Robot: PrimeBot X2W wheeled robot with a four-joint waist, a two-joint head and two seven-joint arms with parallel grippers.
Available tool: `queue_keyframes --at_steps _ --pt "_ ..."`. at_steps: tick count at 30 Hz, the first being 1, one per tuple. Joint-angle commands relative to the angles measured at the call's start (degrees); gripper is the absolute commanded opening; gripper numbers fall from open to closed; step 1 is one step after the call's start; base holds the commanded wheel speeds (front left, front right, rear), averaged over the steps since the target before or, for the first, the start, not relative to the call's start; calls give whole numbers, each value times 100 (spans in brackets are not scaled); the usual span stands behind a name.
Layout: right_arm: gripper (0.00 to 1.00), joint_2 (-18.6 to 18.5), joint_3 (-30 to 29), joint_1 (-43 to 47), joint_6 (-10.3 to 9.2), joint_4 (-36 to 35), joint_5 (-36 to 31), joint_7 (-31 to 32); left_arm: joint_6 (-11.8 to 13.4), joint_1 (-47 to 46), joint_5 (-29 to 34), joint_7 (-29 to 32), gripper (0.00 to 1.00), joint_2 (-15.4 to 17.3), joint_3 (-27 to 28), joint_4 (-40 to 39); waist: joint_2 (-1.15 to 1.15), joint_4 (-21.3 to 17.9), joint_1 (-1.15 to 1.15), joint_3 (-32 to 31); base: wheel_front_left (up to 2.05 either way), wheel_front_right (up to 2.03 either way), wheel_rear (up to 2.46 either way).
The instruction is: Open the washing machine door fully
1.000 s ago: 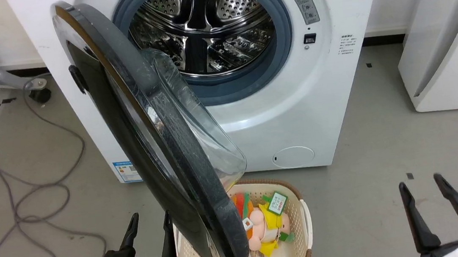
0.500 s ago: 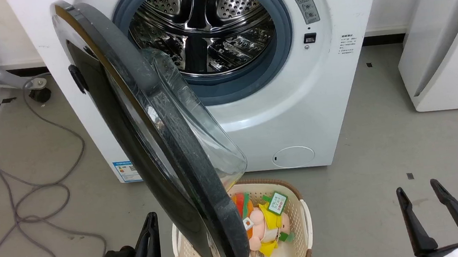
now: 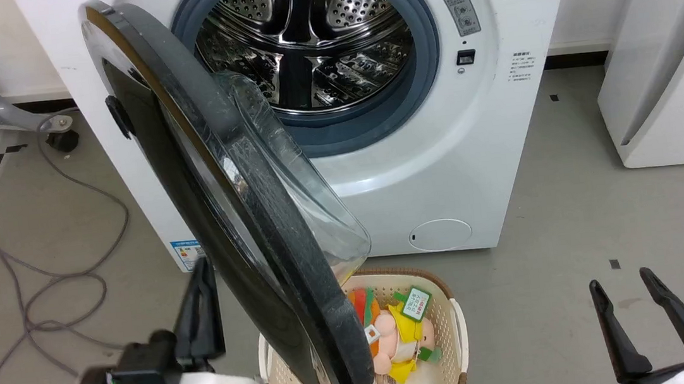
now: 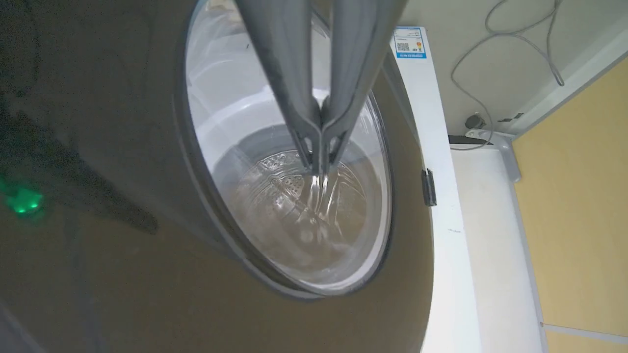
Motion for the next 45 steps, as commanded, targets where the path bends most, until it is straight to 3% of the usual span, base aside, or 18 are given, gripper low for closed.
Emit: queue_keyframes --at_steps 1,15,24,29,34,39,45 --pt "100 26 7 64 2 -19 22 -28 34 -87 32 -30 0 20 25 -99 0 0 0 2 0 0 0" --pt "100 26 10 48 2 41 96 -86 331 -345 99 -30 0 4 -149 -2915 0 -19 0 30 0 0 0" --pt "100 26 -6 16 2 105 90 -107 77 -513 3 -31 0 0 -865 -3998 0 -26 0 79 0 0 0" --pt "100 26 -6 -5 2 135 77 -99 -297 -344 -50 3 0 4 -1738 -3764 0 -10 0 110 0 0 0" --pt "100 26 -10 -27 2 166 74 -104 -568 -110 -198 433 0 139 -2703 -3273 0 2 0 103 0 0 0" --pt "100 26 -19 -24 2 202 82 -108 -658 144 -398 983 0 356 -3377 -2832 0 -1 0 100 0 0 0" --pt "100 26 -10 -25 2 241 91 -115 -592 429 -538 1857 0 565 -3603 -1968 0 -23 0 96 0 0 0"
